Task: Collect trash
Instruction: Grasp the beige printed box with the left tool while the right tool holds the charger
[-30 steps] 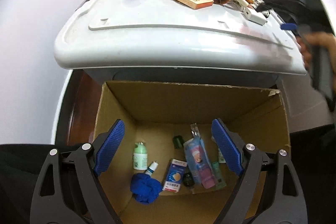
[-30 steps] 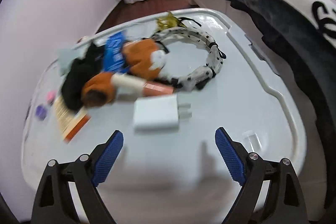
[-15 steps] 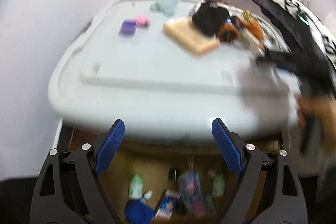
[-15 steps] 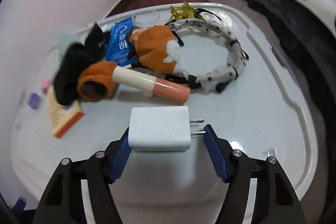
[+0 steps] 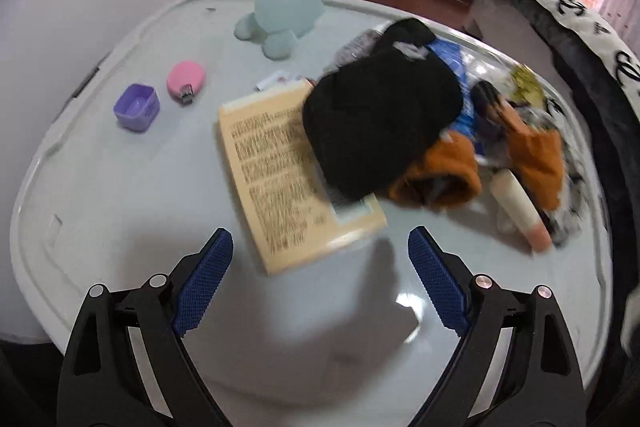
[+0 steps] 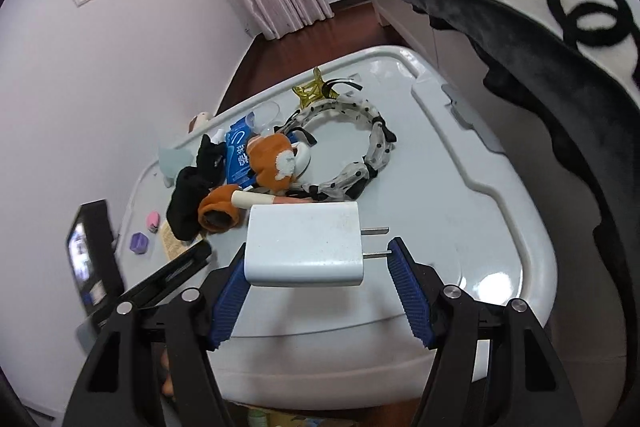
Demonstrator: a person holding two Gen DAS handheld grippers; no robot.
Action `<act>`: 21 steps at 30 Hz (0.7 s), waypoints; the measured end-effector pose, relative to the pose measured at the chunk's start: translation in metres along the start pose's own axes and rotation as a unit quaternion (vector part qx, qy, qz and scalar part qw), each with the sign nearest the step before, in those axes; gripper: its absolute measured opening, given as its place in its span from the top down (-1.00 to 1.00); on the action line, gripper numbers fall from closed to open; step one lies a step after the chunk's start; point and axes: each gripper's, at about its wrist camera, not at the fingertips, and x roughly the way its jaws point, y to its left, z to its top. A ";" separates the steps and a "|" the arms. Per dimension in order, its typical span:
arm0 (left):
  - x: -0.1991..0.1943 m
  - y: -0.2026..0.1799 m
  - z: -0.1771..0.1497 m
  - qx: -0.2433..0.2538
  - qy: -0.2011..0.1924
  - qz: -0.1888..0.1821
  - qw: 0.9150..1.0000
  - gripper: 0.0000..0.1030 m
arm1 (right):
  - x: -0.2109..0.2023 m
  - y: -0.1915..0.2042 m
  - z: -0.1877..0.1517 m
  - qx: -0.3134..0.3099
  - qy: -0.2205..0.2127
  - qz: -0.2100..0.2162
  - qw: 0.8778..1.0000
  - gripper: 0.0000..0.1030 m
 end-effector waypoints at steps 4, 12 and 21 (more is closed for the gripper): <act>0.017 0.001 0.014 -0.015 -0.001 0.035 0.999 -0.77 | 0.000 0.003 0.003 0.005 0.002 0.012 1.000 -0.29; 0.026 0.008 0.028 0.005 -0.016 0.041 0.999 -0.50 | 0.011 0.017 0.003 -0.004 0.014 0.023 1.000 -0.28; -0.035 0.069 -0.024 0.109 -0.026 -0.030 0.993 -0.38 | 0.023 0.047 -0.013 -0.028 0.041 0.044 0.998 -0.29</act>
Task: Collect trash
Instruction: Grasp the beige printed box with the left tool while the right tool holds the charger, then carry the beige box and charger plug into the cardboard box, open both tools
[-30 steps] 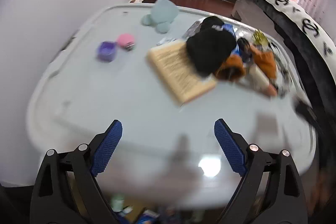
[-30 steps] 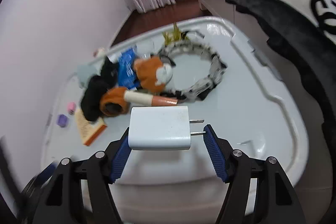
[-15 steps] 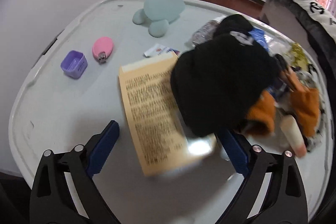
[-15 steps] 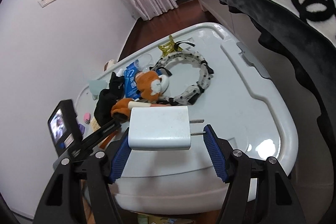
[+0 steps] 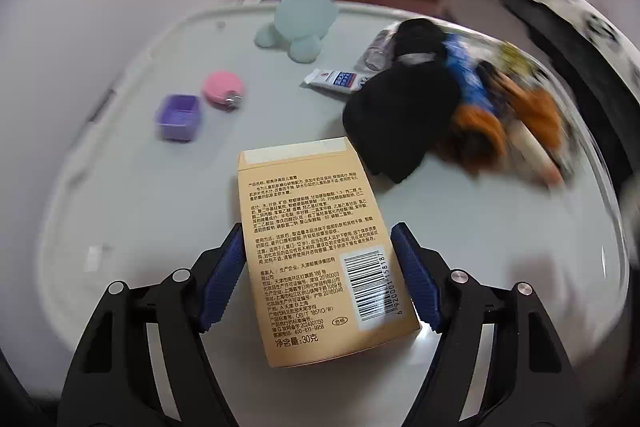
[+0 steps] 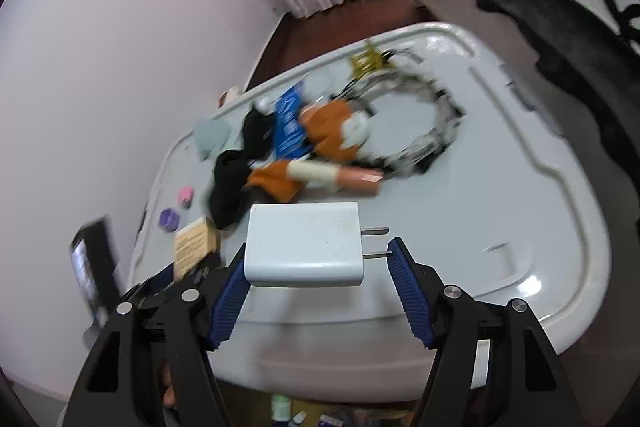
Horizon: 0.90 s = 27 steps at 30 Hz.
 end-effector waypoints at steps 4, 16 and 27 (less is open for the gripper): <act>-0.049 0.023 -0.040 0.037 -0.030 -0.015 0.999 -0.38 | 0.006 0.023 -0.016 -0.023 0.011 0.010 1.000 -0.29; -0.153 0.028 -0.158 0.049 -0.050 -0.028 0.997 -0.37 | -0.062 0.059 -0.154 -0.051 -0.035 0.012 0.998 -0.29; -0.114 0.045 -0.224 0.048 0.091 -0.041 0.994 -0.37 | -0.057 0.041 -0.257 -0.045 0.064 -0.054 0.995 -0.29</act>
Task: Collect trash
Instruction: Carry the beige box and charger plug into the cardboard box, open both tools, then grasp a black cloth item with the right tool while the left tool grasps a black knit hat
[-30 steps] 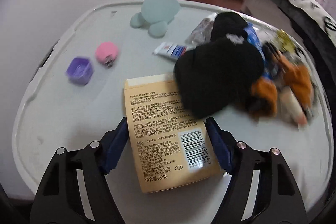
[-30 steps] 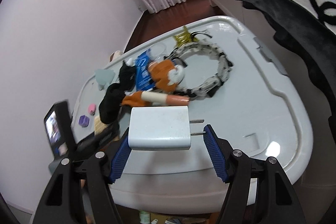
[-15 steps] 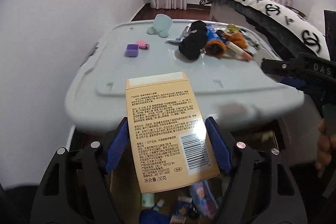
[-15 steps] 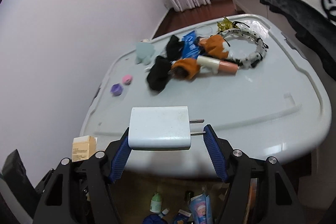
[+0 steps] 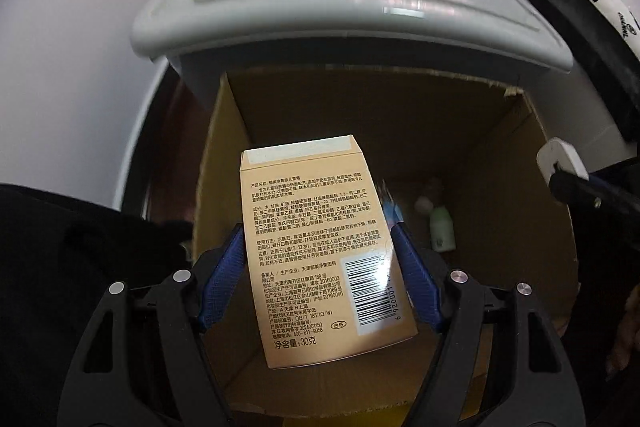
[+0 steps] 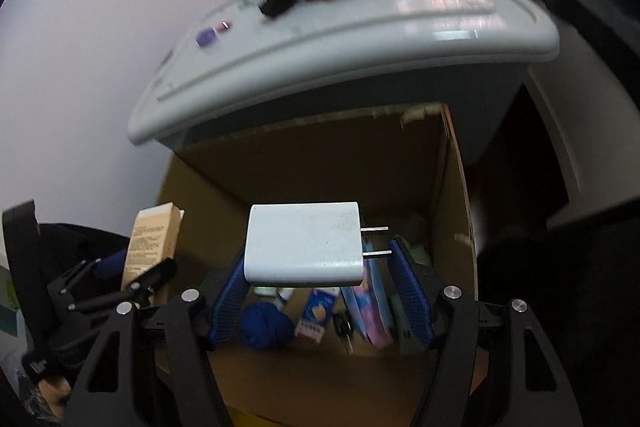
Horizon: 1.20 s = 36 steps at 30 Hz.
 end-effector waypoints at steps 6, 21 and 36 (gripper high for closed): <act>0.012 -0.001 -0.003 0.002 0.030 0.015 0.999 -0.42 | 0.009 -0.009 -0.006 0.012 0.020 -0.012 1.000 -0.46; 0.014 0.001 0.028 -0.001 0.041 -0.010 0.999 -0.57 | -0.004 0.011 0.099 -0.025 -0.031 0.022 0.999 -0.53; 0.024 0.028 0.076 -0.082 0.014 -0.022 0.996 -0.57 | 0.167 0.107 0.316 -0.153 -0.025 -0.084 0.984 -0.07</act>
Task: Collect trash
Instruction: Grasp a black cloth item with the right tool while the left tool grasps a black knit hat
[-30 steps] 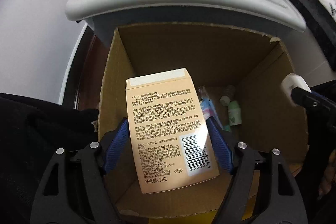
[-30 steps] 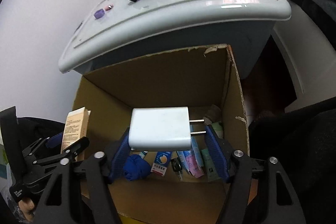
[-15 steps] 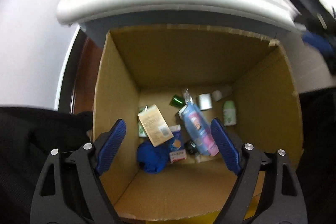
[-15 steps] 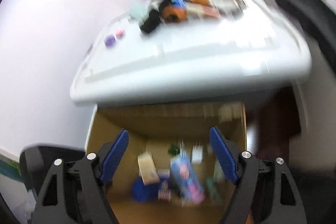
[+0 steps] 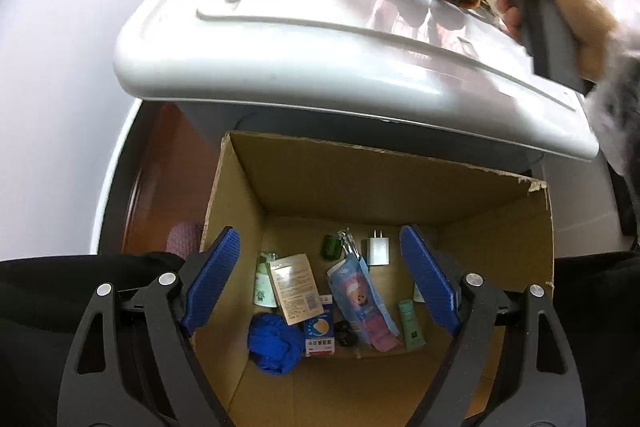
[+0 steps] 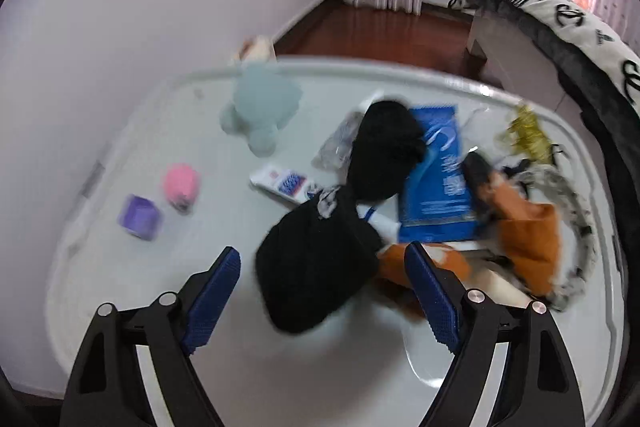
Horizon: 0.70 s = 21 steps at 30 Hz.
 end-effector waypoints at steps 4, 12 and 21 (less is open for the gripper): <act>-0.006 0.005 0.005 -0.008 -0.006 0.000 1.000 -0.57 | 0.004 0.011 -0.016 -0.018 0.018 0.009 1.000 0.69; -0.021 -0.031 0.066 0.016 -0.052 -0.012 0.998 -0.57 | -0.151 -0.072 -0.069 0.083 -0.099 0.089 0.988 0.65; 0.037 -0.128 0.255 0.091 -0.132 -0.004 0.987 -0.58 | -0.157 -0.185 -0.114 0.259 -0.104 0.122 0.952 0.64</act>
